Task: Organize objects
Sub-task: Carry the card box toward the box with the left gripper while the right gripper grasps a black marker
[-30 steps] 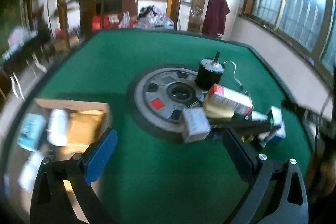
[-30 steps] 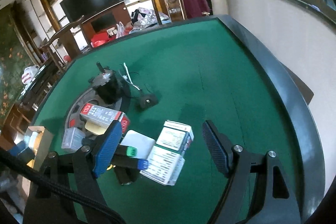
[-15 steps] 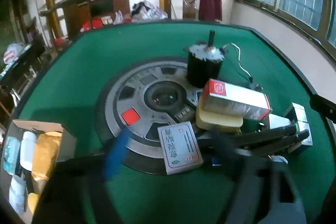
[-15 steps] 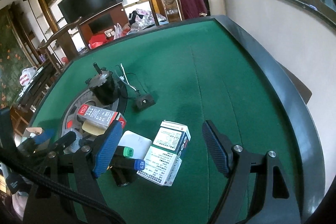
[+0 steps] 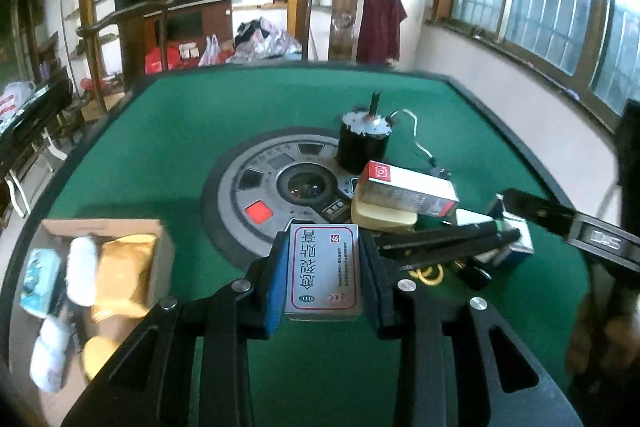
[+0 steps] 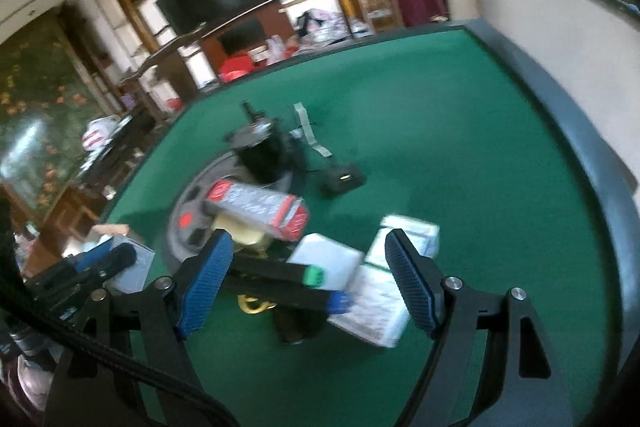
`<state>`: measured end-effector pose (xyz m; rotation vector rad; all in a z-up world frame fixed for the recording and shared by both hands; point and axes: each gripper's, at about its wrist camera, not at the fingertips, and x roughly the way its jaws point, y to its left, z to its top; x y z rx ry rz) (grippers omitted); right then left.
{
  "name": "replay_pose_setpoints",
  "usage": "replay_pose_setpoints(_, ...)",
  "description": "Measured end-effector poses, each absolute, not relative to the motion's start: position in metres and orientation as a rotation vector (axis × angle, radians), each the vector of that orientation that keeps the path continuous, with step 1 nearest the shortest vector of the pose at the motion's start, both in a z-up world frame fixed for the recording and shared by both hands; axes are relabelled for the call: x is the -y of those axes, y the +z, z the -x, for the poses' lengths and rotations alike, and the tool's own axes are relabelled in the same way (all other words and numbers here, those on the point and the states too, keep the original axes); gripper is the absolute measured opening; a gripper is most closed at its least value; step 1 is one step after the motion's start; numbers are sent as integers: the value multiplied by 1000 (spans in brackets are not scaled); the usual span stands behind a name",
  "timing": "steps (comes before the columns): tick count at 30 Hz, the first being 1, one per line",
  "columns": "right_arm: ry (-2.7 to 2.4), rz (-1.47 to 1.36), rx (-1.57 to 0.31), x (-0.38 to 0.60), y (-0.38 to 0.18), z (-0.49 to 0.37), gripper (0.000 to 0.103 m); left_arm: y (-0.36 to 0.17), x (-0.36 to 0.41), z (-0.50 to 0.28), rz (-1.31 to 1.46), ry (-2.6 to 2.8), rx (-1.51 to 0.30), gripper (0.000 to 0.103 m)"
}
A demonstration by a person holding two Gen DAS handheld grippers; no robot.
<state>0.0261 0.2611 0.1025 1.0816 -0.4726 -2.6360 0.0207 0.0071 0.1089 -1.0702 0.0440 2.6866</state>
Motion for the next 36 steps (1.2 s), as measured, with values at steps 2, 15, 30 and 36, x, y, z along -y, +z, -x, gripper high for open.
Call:
replay_pose_setpoints(2,-2548,-1099,492,-252,97,-24,78,114,1,-33,1046,2696,-42,29)
replay_pose_setpoints(15,-2092,-1256,338,-157,66,-36,80,116,62,-91,1014,2789,-10,29)
replay_pose_setpoints(30,-2322,-1308,-118,-89,66,-78,78,114,116,-125,960,2805,93,29)
replay_pose_setpoints(36,-2363,-1319,-186,-76,58,-83,63,111,143,-133,964,2835,144,29)
